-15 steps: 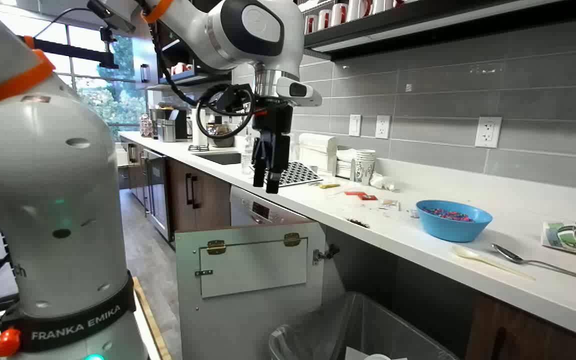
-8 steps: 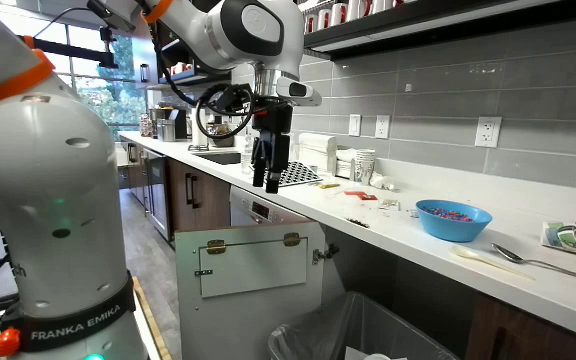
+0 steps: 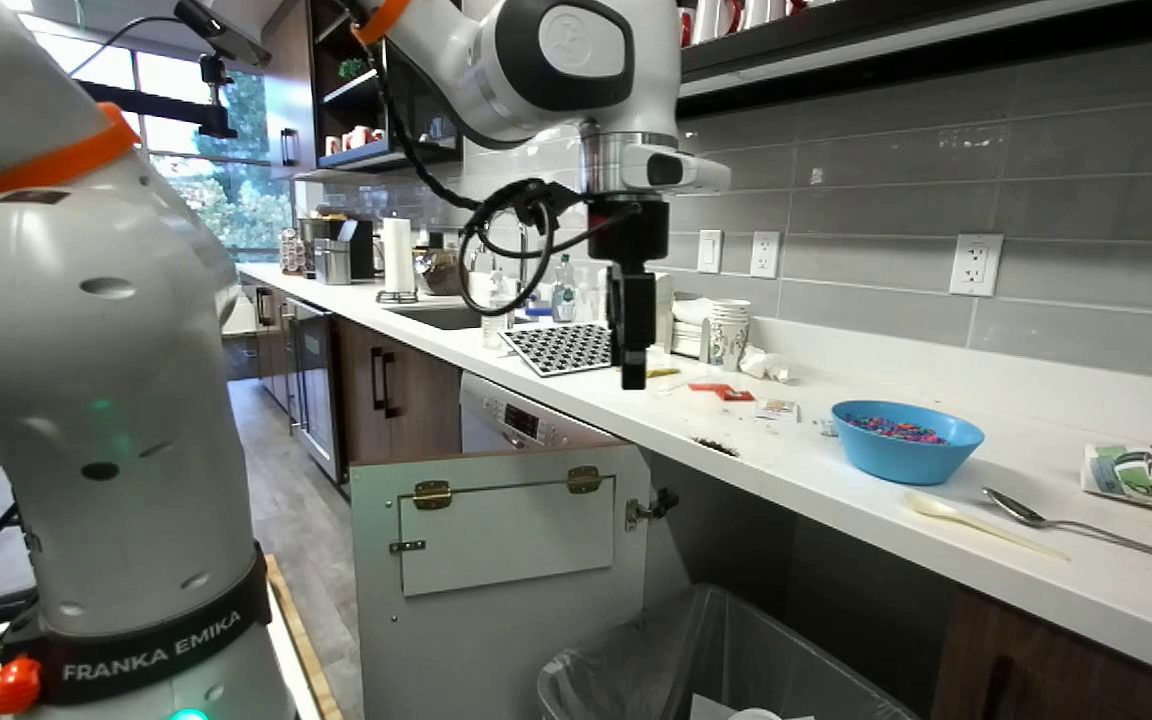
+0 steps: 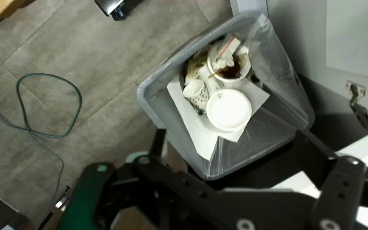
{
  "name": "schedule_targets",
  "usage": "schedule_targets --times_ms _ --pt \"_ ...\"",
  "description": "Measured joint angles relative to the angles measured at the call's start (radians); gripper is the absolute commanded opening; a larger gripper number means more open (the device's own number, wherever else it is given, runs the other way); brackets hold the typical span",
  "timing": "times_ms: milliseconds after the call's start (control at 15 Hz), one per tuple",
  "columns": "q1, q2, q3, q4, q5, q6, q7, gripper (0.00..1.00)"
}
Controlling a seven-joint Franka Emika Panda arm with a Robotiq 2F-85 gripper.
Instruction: Pour a spoonful of the blue bowl's contents into the bin
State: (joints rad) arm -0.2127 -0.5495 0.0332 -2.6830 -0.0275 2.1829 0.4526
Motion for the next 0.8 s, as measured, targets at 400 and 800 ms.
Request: schedule_targets --times_ms 400,800 --pt "-0.094 0.283 -0.027 0.166 -0.003 0.325 0.199 1.0" --pt "-0.096 0.517 -0.073 0.349 -0.083 0.438 0.435 1.0"
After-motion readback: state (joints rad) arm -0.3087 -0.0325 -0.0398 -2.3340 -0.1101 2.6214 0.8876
